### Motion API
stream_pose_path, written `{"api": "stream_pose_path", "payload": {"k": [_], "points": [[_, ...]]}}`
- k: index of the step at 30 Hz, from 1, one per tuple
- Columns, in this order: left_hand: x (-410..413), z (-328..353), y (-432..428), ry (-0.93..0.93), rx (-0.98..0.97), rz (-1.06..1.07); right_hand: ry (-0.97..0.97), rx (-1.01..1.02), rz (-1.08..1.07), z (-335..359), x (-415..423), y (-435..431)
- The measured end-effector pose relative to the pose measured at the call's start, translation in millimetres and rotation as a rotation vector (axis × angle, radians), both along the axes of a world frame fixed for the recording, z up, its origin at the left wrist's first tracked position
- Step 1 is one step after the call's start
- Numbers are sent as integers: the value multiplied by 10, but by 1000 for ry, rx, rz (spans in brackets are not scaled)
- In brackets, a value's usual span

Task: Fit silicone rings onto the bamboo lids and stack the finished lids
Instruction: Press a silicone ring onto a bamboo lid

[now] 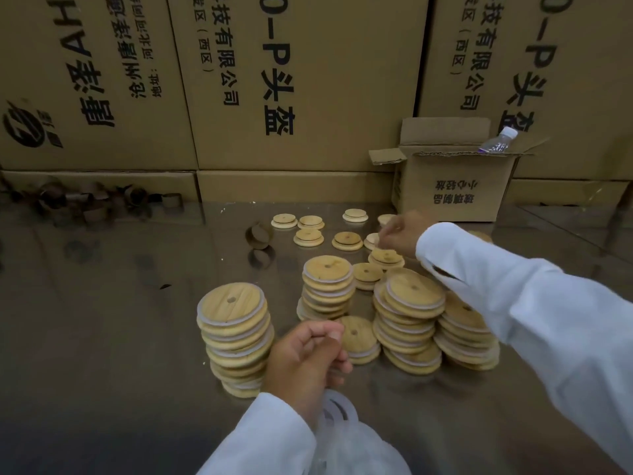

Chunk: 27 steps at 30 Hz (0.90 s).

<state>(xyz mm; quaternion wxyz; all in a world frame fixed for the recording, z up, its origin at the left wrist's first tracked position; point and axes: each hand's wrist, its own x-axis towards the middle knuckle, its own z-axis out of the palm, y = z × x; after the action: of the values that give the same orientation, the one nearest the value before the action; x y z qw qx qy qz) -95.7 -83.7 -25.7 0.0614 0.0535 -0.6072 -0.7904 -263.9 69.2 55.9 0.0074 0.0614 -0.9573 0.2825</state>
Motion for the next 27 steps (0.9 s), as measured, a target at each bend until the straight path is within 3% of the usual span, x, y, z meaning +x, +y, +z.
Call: {"api": "stream_pose_path", "payload": {"k": [2, 8, 15, 18, 21, 24, 27], "points": [[-10, -10, 5, -14, 11, -11, -44, 210, 20, -98, -127, -29], [-35, 1, 4, -16, 4, -44, -205, 530, 95, -263, -335, -263], [-34, 1, 8, 2, 15, -50, -223, 596, 89, -285, -381, -331], [-32, -13, 2, 5, 2, -58, -117, 495, 24, -258, -320, -309], [-34, -23, -7, 5, -17, -58, 97, 154, -45, -113, -194, -256], [-30, -33, -7, 24, -64, -57, 330, -69, 71, 115, 130, -270], [-11, -12, 3, 28, -82, -45, 523, -117, 263, 258, 640, -312]]}}
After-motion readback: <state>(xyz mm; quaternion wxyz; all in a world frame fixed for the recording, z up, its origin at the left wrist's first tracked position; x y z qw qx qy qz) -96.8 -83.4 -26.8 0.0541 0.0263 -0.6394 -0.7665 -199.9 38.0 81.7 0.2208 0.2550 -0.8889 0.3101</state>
